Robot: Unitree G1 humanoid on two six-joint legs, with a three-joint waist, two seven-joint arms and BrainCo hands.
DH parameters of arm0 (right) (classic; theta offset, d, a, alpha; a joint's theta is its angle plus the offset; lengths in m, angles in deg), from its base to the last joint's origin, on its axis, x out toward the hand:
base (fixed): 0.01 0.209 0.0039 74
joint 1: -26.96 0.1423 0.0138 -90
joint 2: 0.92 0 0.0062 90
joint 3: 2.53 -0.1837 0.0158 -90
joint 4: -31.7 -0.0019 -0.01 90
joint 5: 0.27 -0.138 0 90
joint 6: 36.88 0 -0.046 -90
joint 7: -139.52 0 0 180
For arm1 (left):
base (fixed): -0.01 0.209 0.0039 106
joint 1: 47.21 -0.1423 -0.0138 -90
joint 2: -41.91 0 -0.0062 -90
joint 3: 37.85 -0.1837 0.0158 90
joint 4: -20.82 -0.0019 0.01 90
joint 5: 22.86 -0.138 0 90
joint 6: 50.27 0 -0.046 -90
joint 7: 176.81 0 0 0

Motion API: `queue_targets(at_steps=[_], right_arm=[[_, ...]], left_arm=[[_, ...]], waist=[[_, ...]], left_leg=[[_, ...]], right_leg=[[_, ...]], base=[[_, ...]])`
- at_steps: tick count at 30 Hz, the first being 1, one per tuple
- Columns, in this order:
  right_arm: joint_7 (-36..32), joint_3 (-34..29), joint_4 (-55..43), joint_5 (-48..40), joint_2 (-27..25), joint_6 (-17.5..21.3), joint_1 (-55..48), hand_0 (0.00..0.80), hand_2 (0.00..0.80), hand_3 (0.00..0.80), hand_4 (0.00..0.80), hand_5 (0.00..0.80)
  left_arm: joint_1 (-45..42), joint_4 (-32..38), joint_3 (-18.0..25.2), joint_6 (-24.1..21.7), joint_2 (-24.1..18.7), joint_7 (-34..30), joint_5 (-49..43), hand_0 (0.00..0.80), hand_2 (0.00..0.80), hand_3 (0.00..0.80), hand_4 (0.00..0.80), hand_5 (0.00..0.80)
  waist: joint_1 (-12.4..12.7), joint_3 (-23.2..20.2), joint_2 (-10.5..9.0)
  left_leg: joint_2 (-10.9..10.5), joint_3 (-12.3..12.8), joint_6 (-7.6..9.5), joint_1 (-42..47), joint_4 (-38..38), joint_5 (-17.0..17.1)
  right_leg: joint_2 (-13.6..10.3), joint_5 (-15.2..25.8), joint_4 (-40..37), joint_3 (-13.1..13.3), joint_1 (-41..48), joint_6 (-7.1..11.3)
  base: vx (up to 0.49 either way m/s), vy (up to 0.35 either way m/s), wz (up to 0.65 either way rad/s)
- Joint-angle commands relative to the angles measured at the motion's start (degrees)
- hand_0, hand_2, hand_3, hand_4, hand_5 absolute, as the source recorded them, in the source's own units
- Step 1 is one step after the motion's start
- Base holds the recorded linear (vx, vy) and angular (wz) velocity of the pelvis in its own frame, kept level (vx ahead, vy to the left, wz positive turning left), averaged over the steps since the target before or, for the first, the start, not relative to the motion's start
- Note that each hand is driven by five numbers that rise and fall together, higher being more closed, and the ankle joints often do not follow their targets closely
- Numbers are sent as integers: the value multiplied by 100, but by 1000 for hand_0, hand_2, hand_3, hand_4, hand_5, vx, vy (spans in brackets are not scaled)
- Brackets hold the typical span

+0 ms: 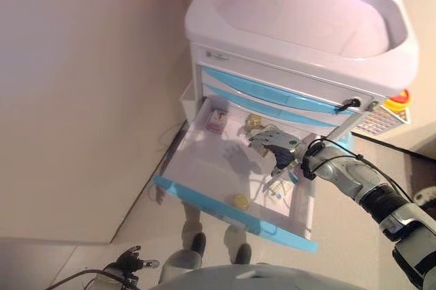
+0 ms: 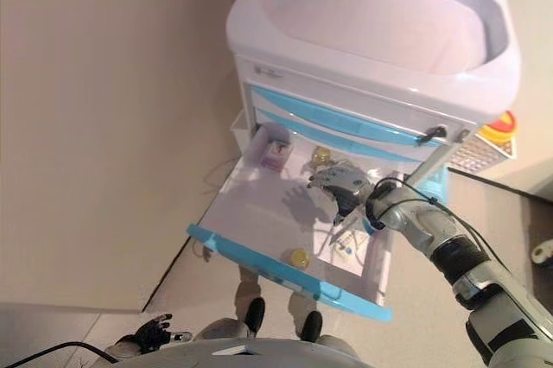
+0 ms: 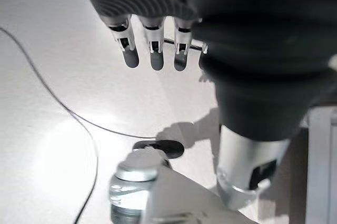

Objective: Open the drawer and pick up the medicine

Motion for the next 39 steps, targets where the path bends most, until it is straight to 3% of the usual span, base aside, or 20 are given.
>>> queue_targets(at_steps=[1,9,19,27,39], right_arm=[[846,483,46,566,89,3,321,0,0,0,0,0],[1153,1033,527,873,246,151,259,0,0,0,0,0],[995,1478,907,958,293,604,311,0,0,0,0,0],[1254,1513,1222,1068,377,739,204,0,0,0,0,0],[1352,1311,1129,1094,521,625,-34,0,0,0,0,0]], left_arm=[[269,-241,-292,-77,-122,58,161,0,0,0,0,0],[321,-309,-341,-130,-183,18,49,0,0,0,0,0],[590,-182,-500,-250,-251,2,53,0,0,0,0,0],[704,-144,-587,-209,-245,33,8,0,0,0,0,0],[666,-237,-476,-185,-142,14,-75,0,0,0,0,0]], waist=[[285,207,-110],[440,298,-95],[469,322,-174],[457,343,-189],[386,297,-99]], left_leg=[[-233,-72,24,-157,17,-455],[-237,-247,-29,-299,-15,-345],[-195,-243,-81,-428,-25,-286],[-173,-236,-103,-472,-31,-261],[-173,-213,-114,-458,-38,-255]], right_leg=[[-184,-572,547,-114,72,349],[-184,-584,501,-334,56,350],[-140,-556,446,-332,-28,343],[-122,-527,431,-319,-76,342],[-133,-505,412,-288,-82,354]], base=[[-81,-62,45],[-36,-44,17],[-31,-42,3],[-12,-21,0],[0,0,0]])
